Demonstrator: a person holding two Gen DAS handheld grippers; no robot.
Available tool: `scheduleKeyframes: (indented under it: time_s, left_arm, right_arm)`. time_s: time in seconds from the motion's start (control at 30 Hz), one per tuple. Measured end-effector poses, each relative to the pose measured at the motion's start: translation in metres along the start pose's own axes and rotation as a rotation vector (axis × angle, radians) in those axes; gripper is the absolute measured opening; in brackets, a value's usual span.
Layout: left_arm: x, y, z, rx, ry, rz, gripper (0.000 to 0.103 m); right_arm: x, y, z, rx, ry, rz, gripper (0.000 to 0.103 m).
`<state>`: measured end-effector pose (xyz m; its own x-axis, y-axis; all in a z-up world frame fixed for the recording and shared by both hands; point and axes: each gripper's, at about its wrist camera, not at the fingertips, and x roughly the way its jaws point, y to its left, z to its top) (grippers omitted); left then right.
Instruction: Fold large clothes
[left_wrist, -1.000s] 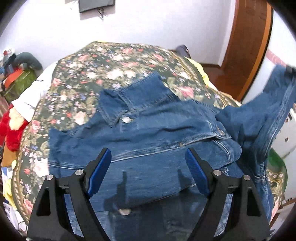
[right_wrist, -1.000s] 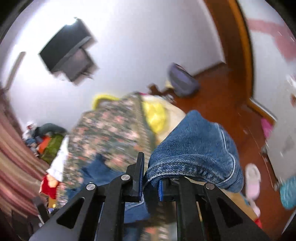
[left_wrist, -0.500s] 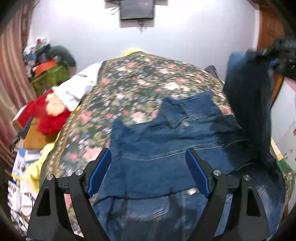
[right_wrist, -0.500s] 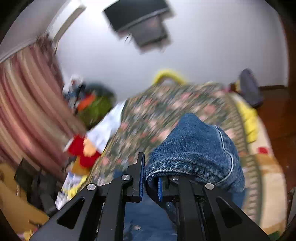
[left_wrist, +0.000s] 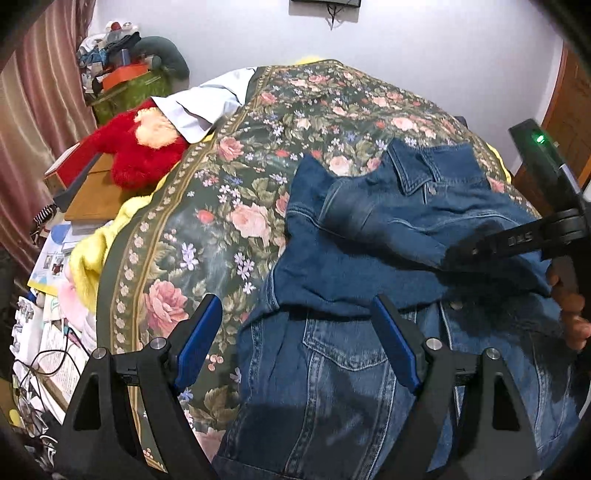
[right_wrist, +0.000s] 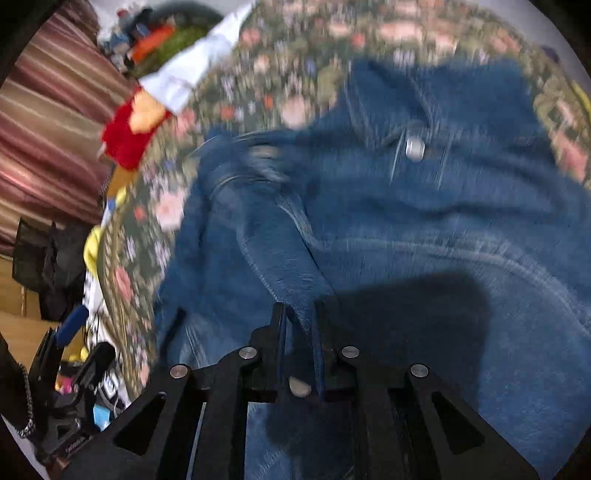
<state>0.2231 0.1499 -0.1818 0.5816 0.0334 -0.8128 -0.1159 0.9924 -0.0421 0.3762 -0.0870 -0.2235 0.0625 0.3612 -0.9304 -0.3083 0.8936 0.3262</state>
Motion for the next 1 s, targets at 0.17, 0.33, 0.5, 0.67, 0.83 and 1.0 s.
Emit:
scheduleKeyframes:
  time_s: [0.17,0.33,0.5,0.67,0.83,1.0]
  left_arm:
    - [0.007,-0.010,0.012,0.012,0.001,-0.055,0.082]
    - [0.034,-0.016,0.039,-0.080,0.075,-0.239,0.082]
    - [0.087,-0.020,0.053,-0.244,0.223,-0.378,0.082]
    - [0.137,-0.022,0.051,-0.369,0.316,-0.371,0.082]
    - [0.164,-0.031,0.053,-0.394,0.324,-0.321,0.081]
    - [0.168,-0.058,0.070,-0.202,0.256,-0.137,0.041]
  right_arm:
    - [-0.045,-0.001,-0.006,-0.062,-0.069,-0.010,0.010]
    - [-0.122,-0.025,-0.013,-0.118,-0.254,-0.130,0.010]
    - [-0.163,-0.081,-0.031,-0.107,-0.328,-0.329,0.010]
    - [-0.148,-0.150,-0.052,0.000,-0.234,-0.342,0.010]
    - [-0.106,-0.194,-0.071,0.041,-0.151,-0.296,0.010]
    - [-0.109,-0.204,-0.082,0.023,-0.195,-0.255,0.010]
